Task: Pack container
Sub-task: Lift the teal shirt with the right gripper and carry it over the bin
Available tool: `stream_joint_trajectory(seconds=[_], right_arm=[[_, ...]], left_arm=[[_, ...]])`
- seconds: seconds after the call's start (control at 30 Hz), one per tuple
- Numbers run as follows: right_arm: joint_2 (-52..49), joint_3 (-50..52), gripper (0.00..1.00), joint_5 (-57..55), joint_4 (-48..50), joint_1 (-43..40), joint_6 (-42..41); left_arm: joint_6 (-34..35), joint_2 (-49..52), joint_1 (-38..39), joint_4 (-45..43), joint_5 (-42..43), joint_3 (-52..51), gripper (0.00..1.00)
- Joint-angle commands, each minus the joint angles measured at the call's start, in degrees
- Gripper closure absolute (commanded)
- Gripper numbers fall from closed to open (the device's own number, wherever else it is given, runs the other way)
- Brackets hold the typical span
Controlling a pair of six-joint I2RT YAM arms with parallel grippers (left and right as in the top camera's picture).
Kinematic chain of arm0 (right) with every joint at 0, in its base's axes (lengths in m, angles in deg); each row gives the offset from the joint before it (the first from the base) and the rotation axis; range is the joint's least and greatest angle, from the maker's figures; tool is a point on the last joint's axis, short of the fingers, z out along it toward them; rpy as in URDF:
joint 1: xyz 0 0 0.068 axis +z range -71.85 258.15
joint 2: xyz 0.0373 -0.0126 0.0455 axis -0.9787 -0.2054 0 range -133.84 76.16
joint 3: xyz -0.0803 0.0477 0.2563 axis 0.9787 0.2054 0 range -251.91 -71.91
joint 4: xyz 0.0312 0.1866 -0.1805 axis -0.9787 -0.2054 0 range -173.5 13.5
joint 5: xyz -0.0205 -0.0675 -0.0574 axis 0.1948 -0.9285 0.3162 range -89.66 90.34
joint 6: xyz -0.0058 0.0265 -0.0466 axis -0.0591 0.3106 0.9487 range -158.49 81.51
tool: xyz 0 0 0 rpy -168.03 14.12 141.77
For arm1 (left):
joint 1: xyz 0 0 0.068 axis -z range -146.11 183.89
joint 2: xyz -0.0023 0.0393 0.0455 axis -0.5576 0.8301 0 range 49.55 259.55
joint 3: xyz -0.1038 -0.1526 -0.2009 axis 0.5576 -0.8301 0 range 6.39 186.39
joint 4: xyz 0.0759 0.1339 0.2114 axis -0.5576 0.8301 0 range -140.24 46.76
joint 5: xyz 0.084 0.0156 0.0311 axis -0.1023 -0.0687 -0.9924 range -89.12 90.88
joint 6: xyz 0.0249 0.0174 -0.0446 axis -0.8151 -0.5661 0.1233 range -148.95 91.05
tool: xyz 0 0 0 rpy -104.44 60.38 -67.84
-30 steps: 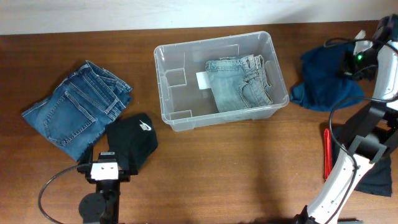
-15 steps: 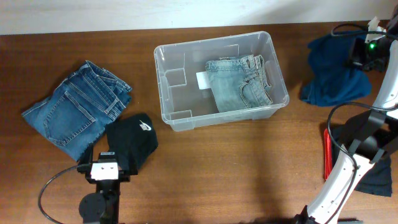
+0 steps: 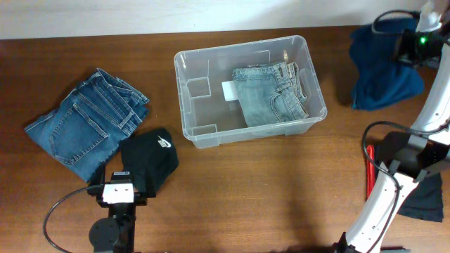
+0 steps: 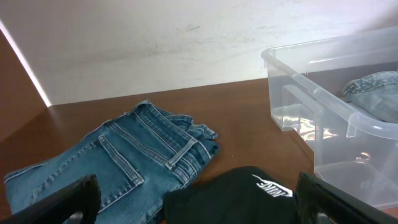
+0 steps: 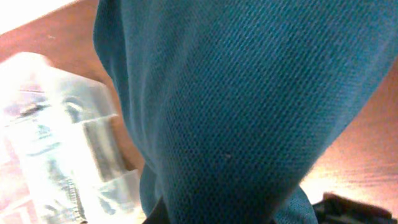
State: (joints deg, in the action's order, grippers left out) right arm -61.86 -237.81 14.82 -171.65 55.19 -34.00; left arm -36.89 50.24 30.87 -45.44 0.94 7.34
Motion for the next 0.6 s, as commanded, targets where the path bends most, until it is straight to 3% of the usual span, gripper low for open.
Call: stream_joint_trajectory(seconds=[0.0, 0.4, 0.57], right_arm=[[7.13, -6.56, 0.96, 1.84, -1.40, 4.22, -0.31], [20.63, -10.97, 0.96, 1.84, 0.50, 27.34, -1.42], [21.64, -10.95, 0.96, 1.84, 1.55, 35.85, -2.03]], left_arm=[[-0.94, -0.28, -0.24, -0.04, 0.63, -0.39, 0.00], [-0.94, -0.28, -0.24, -0.04, 0.63, -0.39, 0.00], [-0.92, -0.28, -0.24, -0.04, 0.63, -0.39, 0.00]])
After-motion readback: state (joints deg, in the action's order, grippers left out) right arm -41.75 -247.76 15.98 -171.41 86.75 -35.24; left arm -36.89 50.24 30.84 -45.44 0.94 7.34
